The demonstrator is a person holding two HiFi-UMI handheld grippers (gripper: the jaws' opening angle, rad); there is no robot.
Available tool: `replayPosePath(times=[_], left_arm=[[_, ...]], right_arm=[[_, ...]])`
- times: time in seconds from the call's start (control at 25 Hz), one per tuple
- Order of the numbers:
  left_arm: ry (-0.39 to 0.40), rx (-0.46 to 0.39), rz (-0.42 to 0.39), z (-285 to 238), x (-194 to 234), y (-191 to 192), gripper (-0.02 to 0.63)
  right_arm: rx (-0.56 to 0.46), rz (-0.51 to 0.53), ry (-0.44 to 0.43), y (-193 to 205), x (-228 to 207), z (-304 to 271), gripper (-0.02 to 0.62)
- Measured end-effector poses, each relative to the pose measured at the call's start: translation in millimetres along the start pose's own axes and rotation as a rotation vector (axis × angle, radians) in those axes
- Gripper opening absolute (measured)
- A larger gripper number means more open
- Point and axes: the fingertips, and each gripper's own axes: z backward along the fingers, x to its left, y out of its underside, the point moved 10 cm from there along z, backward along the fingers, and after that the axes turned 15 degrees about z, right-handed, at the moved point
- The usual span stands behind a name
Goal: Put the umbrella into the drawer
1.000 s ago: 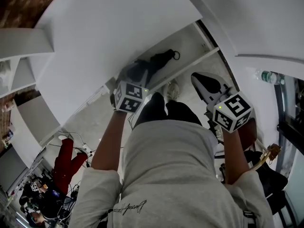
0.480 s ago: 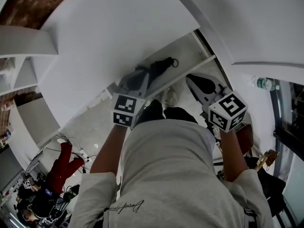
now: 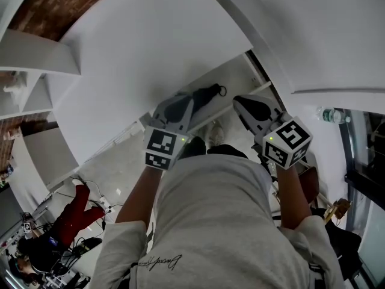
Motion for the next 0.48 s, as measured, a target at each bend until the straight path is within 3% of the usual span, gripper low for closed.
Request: replayPosePath(times=[0.24,0.48], left_arm=[[0.02,-0.031,0.002,10.9,-11.9,-11.1,0.02],[0.045,-0.05,-0.002,20.1,-24.8,-15.2,0.02]], right_arm=[[-0.057,-0.041,-0.013,-6.6,3.1,5.1,0.028],[-0.066,-0.015,-0.043,-10.8,11.8,4.9,0.028]])
